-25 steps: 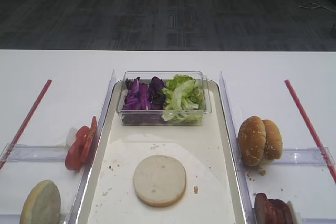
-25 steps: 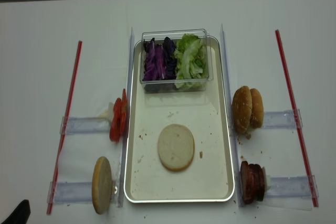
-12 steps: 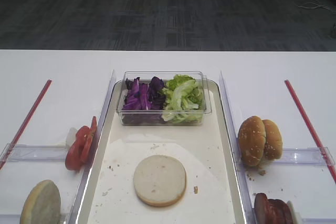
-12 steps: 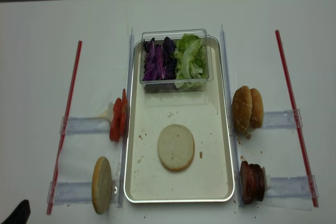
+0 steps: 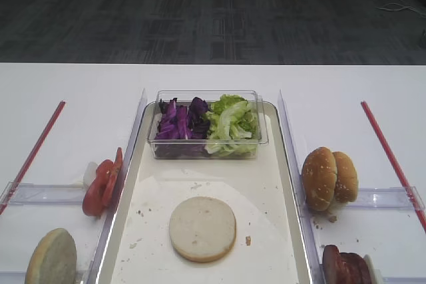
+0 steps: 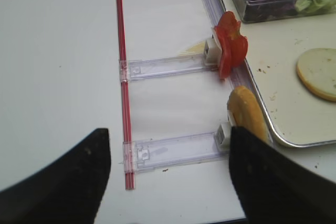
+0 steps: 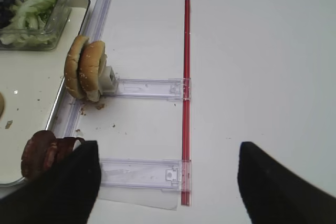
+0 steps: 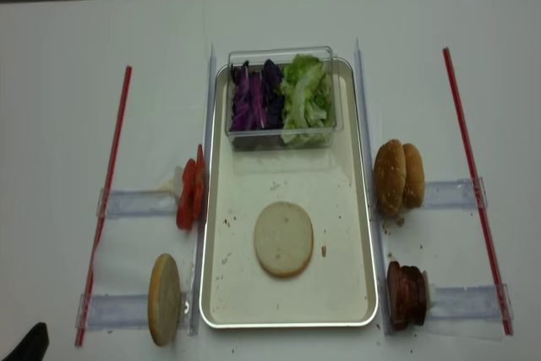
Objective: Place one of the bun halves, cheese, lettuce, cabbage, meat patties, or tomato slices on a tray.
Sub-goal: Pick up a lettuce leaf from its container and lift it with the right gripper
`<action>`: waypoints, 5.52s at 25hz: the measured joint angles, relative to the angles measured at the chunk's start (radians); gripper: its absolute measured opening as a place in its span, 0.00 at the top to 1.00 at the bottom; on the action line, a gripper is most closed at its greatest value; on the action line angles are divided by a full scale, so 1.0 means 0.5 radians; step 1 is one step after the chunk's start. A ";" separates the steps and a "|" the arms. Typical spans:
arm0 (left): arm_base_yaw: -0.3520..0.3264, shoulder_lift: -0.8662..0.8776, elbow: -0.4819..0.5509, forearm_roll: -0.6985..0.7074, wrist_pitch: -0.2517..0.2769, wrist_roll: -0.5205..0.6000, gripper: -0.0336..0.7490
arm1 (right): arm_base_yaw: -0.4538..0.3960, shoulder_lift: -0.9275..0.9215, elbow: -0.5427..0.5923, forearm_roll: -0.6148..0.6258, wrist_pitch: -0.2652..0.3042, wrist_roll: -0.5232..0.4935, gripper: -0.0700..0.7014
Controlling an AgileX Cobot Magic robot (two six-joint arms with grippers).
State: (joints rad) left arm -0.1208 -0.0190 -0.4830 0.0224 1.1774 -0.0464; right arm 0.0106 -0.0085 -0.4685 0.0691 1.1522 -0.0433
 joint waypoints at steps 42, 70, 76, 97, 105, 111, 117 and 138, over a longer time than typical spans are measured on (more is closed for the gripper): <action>0.000 0.000 0.000 -0.003 0.000 0.000 0.37 | 0.000 2.734 -1.567 0.225 0.065 0.176 0.19; 0.000 0.000 0.000 -0.003 0.000 0.000 0.37 | 0.593 3.748 -2.415 0.161 0.023 0.636 0.23; 0.000 0.000 0.000 -0.003 0.000 0.000 0.37 | 0.778 4.039 -2.709 0.158 0.059 0.714 0.23; 0.000 0.000 0.000 -0.003 0.000 0.000 0.37 | 0.970 4.514 -3.040 0.158 0.112 0.820 0.23; 0.000 0.000 0.000 -0.003 0.000 0.000 0.37 | 0.970 4.576 -3.044 0.158 -0.004 0.852 0.23; 0.000 0.000 0.000 -0.003 0.000 0.000 0.37 | 0.970 4.640 -3.044 0.158 -0.025 0.867 0.23; 0.000 0.000 0.000 -0.003 0.000 0.000 0.37 | 0.970 4.701 -3.044 0.142 -0.004 0.871 0.23; 0.000 0.000 0.000 -0.003 0.000 0.000 0.37 | 0.970 4.719 -3.066 0.133 0.113 0.871 0.74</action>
State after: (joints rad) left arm -0.1208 -0.0190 -0.4830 0.0207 1.1774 -0.0464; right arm 0.4955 2.3512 -2.0017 0.1355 1.2085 0.3923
